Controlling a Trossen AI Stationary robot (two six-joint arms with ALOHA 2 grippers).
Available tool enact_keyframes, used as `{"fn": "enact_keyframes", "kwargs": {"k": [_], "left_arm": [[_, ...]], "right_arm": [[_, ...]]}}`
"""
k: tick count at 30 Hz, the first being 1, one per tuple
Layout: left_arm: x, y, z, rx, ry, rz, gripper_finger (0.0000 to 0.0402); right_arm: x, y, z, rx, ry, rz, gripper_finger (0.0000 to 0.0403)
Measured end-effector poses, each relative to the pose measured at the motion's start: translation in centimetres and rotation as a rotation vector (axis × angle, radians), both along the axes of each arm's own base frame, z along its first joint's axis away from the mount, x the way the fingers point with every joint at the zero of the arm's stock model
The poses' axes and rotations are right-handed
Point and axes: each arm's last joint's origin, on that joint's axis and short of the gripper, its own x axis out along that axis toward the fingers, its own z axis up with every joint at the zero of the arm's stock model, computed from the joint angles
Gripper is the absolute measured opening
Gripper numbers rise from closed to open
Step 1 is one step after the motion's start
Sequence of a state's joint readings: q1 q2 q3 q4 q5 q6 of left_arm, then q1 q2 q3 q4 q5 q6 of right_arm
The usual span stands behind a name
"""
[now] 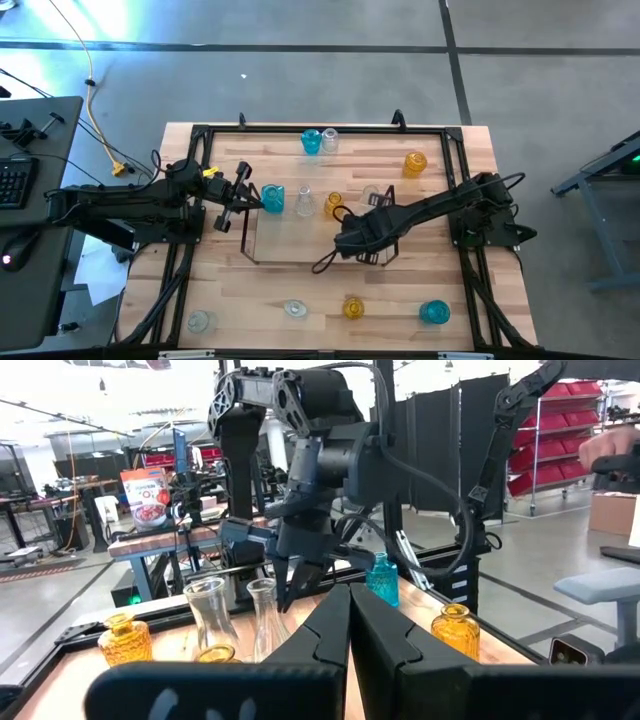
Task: Sort vases onto shelf
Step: Put the bottom right transparent vase on the shelf
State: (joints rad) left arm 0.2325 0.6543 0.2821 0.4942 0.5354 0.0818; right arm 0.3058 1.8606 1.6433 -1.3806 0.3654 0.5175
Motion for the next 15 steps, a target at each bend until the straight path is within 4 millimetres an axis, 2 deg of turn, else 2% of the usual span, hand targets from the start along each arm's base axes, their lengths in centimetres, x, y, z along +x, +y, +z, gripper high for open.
{"fn": "enact_keyframes", "kwargs": {"k": [4, 10, 15], "left_arm": [[0.0, 0.0, 0.0, 0.000, 0.000, 0.000, 0.0000], [0.0, 0.0, 0.0, 0.000, 0.000, 0.000, 0.0000], [0.0, 0.0, 0.0, -0.002, 0.003, 0.000, 0.0000]], "right_arm": [[0.1, 0.9, 1.4, 0.011, -0.035, 0.050, 0.0000], [0.1, 2.4, 4.7, 0.014, -0.109, 0.198, 0.0000], [-1.8, 2.7, 7.4, -0.054, -0.219, 0.344, 0.0000]]}}
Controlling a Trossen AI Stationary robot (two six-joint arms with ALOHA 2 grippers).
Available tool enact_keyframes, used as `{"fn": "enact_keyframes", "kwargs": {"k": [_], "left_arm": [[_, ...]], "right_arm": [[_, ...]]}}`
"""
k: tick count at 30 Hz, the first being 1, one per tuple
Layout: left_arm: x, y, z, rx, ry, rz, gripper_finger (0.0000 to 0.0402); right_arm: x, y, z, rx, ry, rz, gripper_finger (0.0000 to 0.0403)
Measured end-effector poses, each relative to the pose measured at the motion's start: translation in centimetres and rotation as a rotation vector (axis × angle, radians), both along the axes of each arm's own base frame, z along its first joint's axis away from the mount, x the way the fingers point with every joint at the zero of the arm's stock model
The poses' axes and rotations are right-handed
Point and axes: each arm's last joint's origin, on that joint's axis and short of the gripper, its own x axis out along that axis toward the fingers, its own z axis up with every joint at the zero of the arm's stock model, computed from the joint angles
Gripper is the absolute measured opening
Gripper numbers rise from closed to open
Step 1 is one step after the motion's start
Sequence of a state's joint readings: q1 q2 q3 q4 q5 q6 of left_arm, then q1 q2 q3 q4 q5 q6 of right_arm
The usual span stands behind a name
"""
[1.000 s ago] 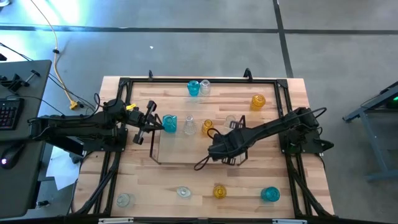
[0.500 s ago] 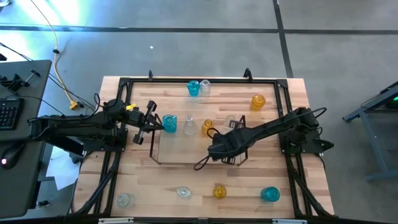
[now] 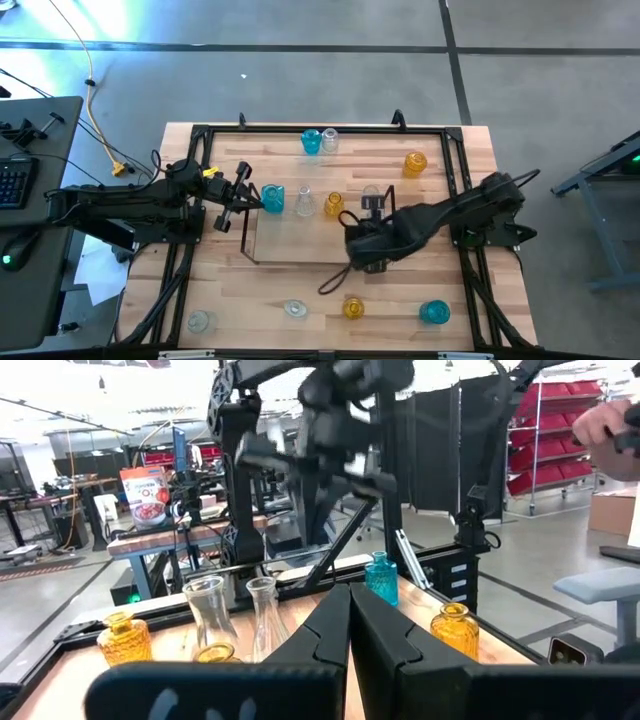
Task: Sort vases onto shelf
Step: Put the bottom right transparent vase on the shelf, then put the top right yellow vase on the shelf
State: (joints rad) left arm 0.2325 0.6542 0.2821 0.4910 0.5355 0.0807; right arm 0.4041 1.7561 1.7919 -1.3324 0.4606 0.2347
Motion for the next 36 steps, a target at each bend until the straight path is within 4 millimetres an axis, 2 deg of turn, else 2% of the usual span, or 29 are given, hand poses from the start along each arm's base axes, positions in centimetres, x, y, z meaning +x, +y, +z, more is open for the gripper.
{"fn": "enact_keyframes", "kwargs": {"k": [3, 7, 14, 18, 23, 28, 31, 36], "left_arm": [[0.0, 0.0, 0.0, 0.001, 0.001, 0.001, 0.0000], [0.0, 0.0, 0.0, 0.001, 0.000, 0.000, 0.0000], [0.0, 0.0, 0.0, 0.001, 0.000, 0.001, 0.0000], [0.0, 0.0, 0.0, 0.001, 0.000, 0.001, 0.0000], [0.0, 0.0, 0.0, 0.002, 0.000, 0.001, 0.0000], [0.0, 0.0, 0.0, 0.002, 0.000, 0.001, 0.0000], [0.0, 0.0, 0.0, 0.002, 0.000, 0.001, 0.0000], [0.0, 0.0, 0.0, 0.001, 0.000, 0.000, 0.0000]], "right_arm": [[-1.5, -0.7, 1.6, 0.032, -0.117, 0.026, 0.0000], [-4.2, -2.8, 3.0, 0.065, -0.275, 0.010, 0.0000], [-9.0, -7.8, 1.5, -0.003, -0.475, -0.141, 0.0000], [-12.1, -10.5, 0.6, -0.087, -0.589, -0.331, 0.0000], [-15.1, -13.4, -1.4, -0.108, -0.696, -0.626, 0.0000], [-16.4, -15.4, -4.5, -0.059, -0.705, -0.848, 0.0010], [-16.7, -16.4, -6.9, -0.015, -0.656, -0.948, 0.0047], [-17.0, -17.8, -10.2, 0.057, -0.586, -1.098, 0.0148]]}}
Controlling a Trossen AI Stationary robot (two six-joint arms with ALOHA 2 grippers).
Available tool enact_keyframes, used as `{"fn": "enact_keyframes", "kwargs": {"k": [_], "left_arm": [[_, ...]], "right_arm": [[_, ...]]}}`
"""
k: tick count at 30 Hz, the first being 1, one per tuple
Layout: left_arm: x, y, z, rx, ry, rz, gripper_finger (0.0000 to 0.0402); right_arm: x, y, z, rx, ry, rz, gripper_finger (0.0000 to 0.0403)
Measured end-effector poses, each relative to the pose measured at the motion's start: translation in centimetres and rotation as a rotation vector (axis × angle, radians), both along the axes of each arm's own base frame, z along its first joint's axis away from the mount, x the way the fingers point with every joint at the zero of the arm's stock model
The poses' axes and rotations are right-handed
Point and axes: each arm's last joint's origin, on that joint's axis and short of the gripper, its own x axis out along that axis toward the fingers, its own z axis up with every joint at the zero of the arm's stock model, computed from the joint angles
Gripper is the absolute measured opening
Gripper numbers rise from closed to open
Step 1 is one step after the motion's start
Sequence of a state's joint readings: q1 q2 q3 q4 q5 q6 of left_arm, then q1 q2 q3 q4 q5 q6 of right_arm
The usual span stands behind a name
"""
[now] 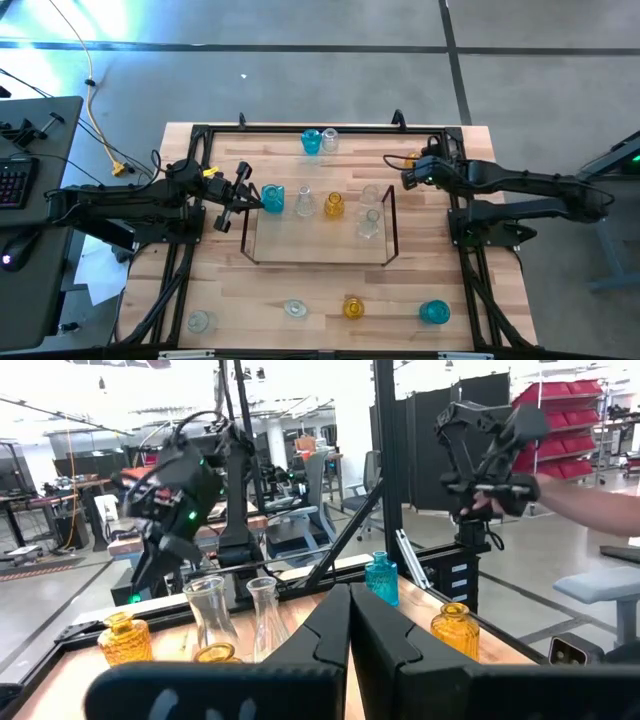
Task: Sort vases onto shelf
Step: Put the top right yellow vase on the shelf
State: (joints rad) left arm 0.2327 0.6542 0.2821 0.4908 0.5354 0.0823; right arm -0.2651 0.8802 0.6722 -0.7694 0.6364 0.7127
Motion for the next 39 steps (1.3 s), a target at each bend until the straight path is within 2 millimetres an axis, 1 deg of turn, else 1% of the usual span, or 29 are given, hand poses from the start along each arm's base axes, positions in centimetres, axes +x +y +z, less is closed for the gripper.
{"fn": "enact_keyframes", "kwargs": {"k": [3, 5, 7, 10, 17, 25, 31, 35, 39], "left_arm": [[0.0, 0.0, 0.0, 0.000, 0.000, 0.000, 0.0000], [0.0, 0.0, 0.0, 0.000, 0.000, 0.000, 0.0000], [0.0, 0.0, 0.0, 0.000, 0.000, 0.000, 0.0000], [0.0, 0.0, 0.0, 0.000, 0.000, 0.000, 0.0000], [0.0, 0.0, 0.0, 0.000, 0.000, 0.000, 0.0000], [0.0, 0.0, 0.0, 0.000, 0.001, 0.000, 0.0000], [0.0, 0.0, 0.0, 0.000, 0.001, 0.000, 0.0000], [0.0, 0.0, 0.0, 0.000, 0.001, 0.000, 0.0000], [0.0, 0.0, 0.0, 0.000, 0.001, 0.000, 0.0000]], "right_arm": [[-0.2, -0.7, -0.9, 0.025, -0.001, -0.082, 0.0209], [-0.2, -1.1, -1.2, 0.030, -0.005, -0.119, 0.0240], [-0.1, -1.5, -1.5, 0.033, 0.001, -0.145, 0.0259], [0.1, -2.0, -2.0, 0.041, 0.005, -0.177, 0.0268], [0.8, -3.0, -4.1, 0.037, 0.007, -0.209, 0.0270], [0.9, -3.7, -6.1, 0.035, -0.003, -0.263, 0.0266], [1.2, -4.1, -6.7, 0.003, -0.002, -0.283, 0.0262], [1.4, -4.2, -6.8, -0.002, -0.002, -0.280, 0.0239], [1.4, -4.2, -6.8, -0.014, 0.003, -0.287, 0.0193]]}}
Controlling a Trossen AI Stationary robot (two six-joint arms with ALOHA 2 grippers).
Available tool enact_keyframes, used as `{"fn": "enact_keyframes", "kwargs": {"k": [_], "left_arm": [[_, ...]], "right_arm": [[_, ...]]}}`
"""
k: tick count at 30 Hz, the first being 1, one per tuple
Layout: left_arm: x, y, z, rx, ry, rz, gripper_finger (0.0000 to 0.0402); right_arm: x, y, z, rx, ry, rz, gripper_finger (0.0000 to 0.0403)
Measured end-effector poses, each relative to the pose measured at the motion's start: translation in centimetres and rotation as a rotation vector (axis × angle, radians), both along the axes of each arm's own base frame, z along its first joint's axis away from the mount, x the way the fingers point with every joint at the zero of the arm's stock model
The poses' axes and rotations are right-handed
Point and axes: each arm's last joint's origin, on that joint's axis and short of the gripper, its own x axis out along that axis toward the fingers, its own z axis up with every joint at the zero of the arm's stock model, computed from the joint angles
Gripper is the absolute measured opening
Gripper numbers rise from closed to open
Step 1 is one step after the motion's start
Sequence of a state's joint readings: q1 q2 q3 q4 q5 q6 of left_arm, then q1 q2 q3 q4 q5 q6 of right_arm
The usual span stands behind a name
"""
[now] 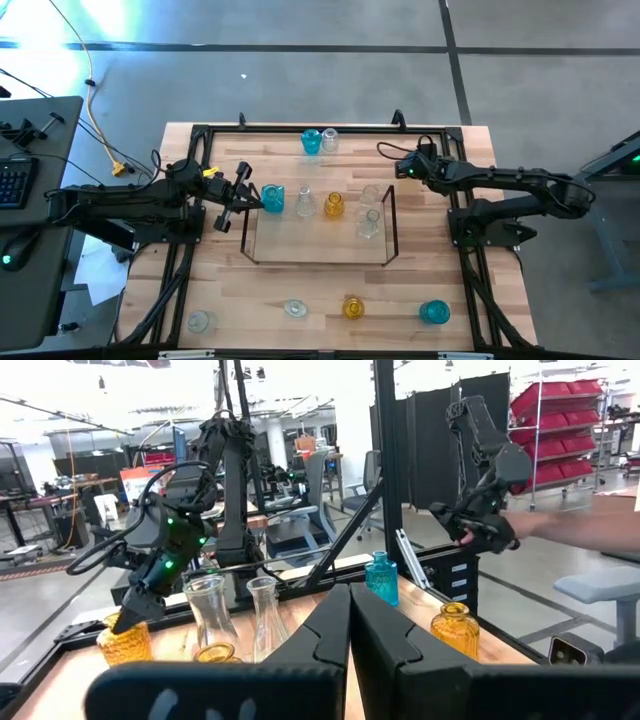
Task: Sort vases onto shelf
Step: Put the top right yellow vase on the shelf
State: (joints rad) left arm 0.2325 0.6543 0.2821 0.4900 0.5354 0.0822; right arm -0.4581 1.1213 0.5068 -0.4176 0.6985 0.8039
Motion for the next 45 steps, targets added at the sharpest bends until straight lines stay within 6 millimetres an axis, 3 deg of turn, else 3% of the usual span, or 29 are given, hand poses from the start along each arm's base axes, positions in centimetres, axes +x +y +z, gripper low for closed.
{"fn": "enact_keyframes", "kwargs": {"k": [3, 15, 24, 28, 34, 41, 45], "left_arm": [[0.0, 0.0, 0.0, 0.000, 0.000, 0.000, 0.0000], [0.0, 0.0, 0.0, 0.000, 0.000, 0.000, 0.0000], [0.0, 0.0, 0.0, 0.000, 0.000, 0.000, 0.0000], [0.0, 0.0, 0.0, 0.000, 0.000, 0.000, 0.0000], [0.0, 0.0, 0.0, 0.000, -0.001, 0.000, 0.0000], [0.0, 0.0, 0.0, 0.000, -0.001, 0.000, 0.0000], [0.0, 0.0, 0.0, 0.000, 0.000, 0.000, 0.0000]], "right_arm": [[0.0, 0.0, 0.0, -0.005, 0.003, -0.003, 0.0161], [-0.1, 0.0, 0.3, -0.016, 0.039, 0.037, 0.0161], [-1.2, 0.6, 2.6, -0.081, -0.077, 0.040, 0.0161], [-1.7, 1.1, 5.1, -0.100, -0.110, 0.050, 0.0161], [-0.7, 2.6, 11.2, -0.154, -0.160, 0.135, 0.0162], [1.4, 6.2, 18.1, -0.257, -0.165, 0.286, 0.0162], [3.7, 8.9, 21.1, -0.314, -0.140, 0.439, 0.0162]]}}
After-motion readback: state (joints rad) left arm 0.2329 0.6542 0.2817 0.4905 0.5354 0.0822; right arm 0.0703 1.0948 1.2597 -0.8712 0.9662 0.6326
